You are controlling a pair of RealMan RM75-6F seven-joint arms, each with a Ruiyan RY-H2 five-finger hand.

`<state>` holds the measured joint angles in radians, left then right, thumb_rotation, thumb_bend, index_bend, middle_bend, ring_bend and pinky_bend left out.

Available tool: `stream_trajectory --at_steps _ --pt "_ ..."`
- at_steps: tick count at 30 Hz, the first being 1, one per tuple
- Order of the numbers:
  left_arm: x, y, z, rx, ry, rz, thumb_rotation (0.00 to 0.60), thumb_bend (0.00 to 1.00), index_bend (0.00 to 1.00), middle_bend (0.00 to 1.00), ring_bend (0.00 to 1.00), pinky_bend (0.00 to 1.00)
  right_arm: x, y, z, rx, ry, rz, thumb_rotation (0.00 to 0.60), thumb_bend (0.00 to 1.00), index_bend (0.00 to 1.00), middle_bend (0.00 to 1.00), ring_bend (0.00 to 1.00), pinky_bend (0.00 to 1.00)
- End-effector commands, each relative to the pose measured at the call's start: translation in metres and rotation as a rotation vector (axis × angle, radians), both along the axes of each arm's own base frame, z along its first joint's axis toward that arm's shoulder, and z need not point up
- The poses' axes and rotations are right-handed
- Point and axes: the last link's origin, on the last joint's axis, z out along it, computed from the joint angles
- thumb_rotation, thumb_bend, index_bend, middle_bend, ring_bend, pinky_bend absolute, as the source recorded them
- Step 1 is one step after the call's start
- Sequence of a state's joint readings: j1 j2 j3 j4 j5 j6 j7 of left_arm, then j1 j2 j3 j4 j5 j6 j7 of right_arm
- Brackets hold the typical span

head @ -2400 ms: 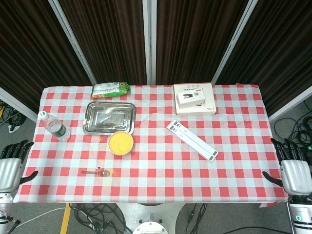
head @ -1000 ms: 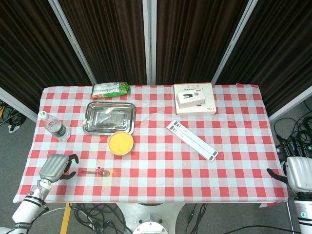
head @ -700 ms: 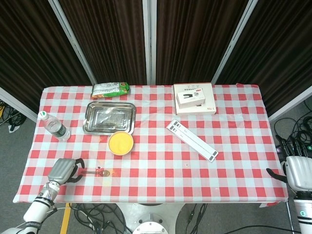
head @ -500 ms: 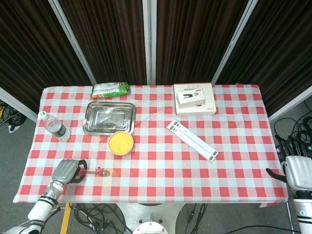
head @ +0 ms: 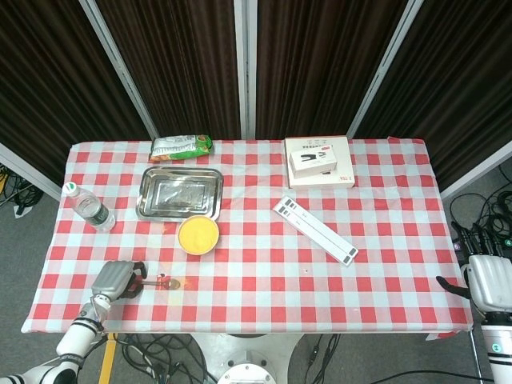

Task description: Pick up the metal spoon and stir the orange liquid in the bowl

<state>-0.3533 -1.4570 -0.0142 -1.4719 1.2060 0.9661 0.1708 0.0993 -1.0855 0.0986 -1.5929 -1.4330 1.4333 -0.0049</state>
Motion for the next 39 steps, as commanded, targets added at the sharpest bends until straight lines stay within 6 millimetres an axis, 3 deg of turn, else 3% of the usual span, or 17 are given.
stream_trajectory --at_steps 1,19,28,35,39 --pt "-0.001 0.000 -0.001 -0.002 0.000 0.002 0.600 0.41 0.57 0.98 0.95 1.00 0.000 0.000 0.000 0.001 -0.001 -0.002 0.600 0.02 0.07 0.16 0.01 0.09" --pt "0.001 0.003 -0.006 0.000 -0.014 -0.002 0.600 0.42 0.62 0.99 0.95 1.00 -0.003 0.002 0.001 0.001 -0.009 -0.017 0.600 0.02 0.07 0.16 0.01 0.09" --pt "0.005 0.008 0.006 0.022 -0.006 -0.031 0.600 0.45 0.64 1.00 0.95 1.00 -0.002 0.002 0.004 -0.004 -0.008 -0.012 0.600 0.02 0.07 0.16 0.01 0.09" --pt "0.031 0.047 0.040 0.077 0.025 -0.114 0.600 0.45 0.64 1.00 0.96 1.00 0.003 0.000 0.007 -0.010 0.002 0.014 0.600 0.02 0.07 0.16 0.01 0.09" --pt "0.050 0.077 0.046 0.074 0.021 -0.118 0.600 0.46 0.64 1.00 0.96 1.00 0.004 0.000 0.009 -0.016 0.003 0.022 0.600 0.02 0.07 0.16 0.01 0.09"
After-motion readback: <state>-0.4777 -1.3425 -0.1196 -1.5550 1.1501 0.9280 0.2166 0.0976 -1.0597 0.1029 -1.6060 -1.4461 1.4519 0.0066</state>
